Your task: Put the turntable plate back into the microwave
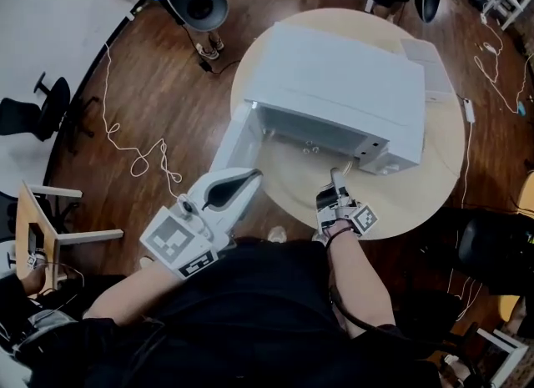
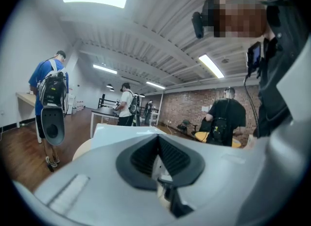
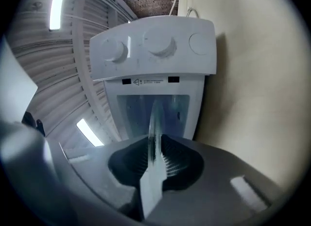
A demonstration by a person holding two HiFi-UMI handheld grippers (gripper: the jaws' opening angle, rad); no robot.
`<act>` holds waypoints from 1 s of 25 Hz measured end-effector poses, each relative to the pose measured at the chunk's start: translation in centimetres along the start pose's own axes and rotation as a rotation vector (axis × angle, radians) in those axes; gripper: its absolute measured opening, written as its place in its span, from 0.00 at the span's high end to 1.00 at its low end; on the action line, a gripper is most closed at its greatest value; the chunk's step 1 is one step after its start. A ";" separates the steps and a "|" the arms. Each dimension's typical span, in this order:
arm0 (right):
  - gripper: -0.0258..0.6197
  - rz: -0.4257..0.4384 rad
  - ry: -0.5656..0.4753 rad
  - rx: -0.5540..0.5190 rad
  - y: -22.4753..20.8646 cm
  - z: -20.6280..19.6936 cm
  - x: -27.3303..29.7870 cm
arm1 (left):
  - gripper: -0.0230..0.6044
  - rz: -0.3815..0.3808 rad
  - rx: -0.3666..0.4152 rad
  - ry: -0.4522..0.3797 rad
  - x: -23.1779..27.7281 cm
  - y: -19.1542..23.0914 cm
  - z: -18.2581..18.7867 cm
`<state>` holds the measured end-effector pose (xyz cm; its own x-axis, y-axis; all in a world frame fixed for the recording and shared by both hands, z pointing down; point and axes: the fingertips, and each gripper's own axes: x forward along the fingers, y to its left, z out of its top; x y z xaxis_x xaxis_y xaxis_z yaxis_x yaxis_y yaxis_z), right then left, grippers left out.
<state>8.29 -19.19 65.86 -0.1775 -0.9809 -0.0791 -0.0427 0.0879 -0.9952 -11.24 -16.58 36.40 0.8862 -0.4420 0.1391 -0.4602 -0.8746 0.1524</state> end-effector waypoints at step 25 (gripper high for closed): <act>0.89 -0.173 -0.325 0.016 -2.1 5.4 10.6 | 0.96 0.139 -0.022 0.007 -6.7 4.1 -0.5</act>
<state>11.79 -30.72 66.78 0.1531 -0.9851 0.0787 -0.0289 -0.0841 -0.9960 -19.06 -17.09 36.60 0.8136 -0.5568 0.1672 -0.5793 -0.8007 0.1528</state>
